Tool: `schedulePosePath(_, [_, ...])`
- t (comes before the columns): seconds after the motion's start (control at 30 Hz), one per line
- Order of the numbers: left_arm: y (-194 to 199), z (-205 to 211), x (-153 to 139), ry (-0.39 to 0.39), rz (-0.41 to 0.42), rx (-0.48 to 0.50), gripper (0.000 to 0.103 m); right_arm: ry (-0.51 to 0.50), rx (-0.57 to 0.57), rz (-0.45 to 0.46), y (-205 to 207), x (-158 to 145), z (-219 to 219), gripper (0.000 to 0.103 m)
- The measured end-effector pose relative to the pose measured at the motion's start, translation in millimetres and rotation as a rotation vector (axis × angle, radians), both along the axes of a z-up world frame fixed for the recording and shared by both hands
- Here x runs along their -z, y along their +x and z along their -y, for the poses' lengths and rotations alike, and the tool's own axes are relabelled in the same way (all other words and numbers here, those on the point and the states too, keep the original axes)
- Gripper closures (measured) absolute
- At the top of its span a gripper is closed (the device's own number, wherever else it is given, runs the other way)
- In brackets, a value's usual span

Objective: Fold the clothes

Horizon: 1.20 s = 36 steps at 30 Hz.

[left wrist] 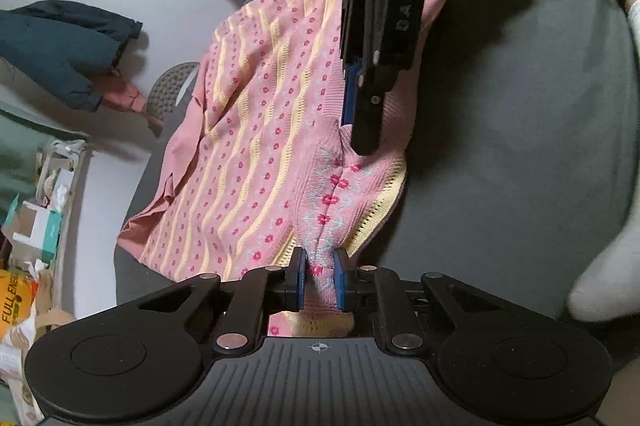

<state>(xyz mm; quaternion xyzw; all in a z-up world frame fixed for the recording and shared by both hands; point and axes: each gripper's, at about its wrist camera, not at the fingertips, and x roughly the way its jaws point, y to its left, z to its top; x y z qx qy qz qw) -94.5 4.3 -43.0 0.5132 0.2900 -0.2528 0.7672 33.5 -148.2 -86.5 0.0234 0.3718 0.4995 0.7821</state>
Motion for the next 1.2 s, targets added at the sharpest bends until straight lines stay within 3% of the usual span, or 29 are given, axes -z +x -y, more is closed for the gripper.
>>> schedulePosePath(0.17, [-5,-6,-6,-0.035,-0.026,-0.001,0.089,-0.001,-0.104,-0.034,-12,-17,7,0.100])
schedulePosePath(0.27, [-16,-8,-8,-0.071,-0.083,0.027,0.089,0.030,-0.168,-0.095,-22,-22,18,0.101])
schedulePosePath(0.47, [-24,-14,10,-0.085,-0.179,0.034,0.090,-0.089,-0.192,-0.134,-40,-5,3,0.101])
schedulePosePath(0.53, [-26,-14,13,-0.095,-0.194,0.026,0.090,-0.139,-0.187,-0.099,-45,-5,-1,0.100])
schedulePosePath(0.57, [-27,-14,15,-0.098,-0.197,0.022,0.090,-0.172,-0.183,-0.065,-47,-7,-3,0.096])
schedulePosePath(0.6, [-27,-13,15,-0.101,-0.199,0.014,0.090,-0.194,-0.187,0.007,-53,-11,-3,0.096])
schedulePosePath(0.7, [-26,-14,15,-0.127,-0.196,-0.025,0.090,-0.235,-0.225,0.222,-74,-25,-6,0.081])
schedulePosePath(0.8, [-24,-18,12,-0.167,-0.198,-0.062,0.090,-0.258,-0.306,0.503,-110,-38,-18,0.076])
schedulePosePath(0.87, [-21,-22,9,-0.195,-0.202,-0.088,0.090,-0.278,-0.337,0.684,-135,-35,-31,0.075])
schedulePosePath(1.0, [-16,-30,-2,-0.270,-0.213,-0.135,0.090,-0.431,-0.269,0.955,-165,-10,-60,0.070])
schedulePosePath(1.07, [-14,-32,-5,-0.301,-0.215,-0.153,0.090,-0.508,-0.291,1.044,-174,4,-67,0.066])
schedulePosePath(1.2, [-12,-34,-8,-0.319,-0.218,-0.152,0.090,-0.534,-0.290,1.085,-171,16,-69,0.066])
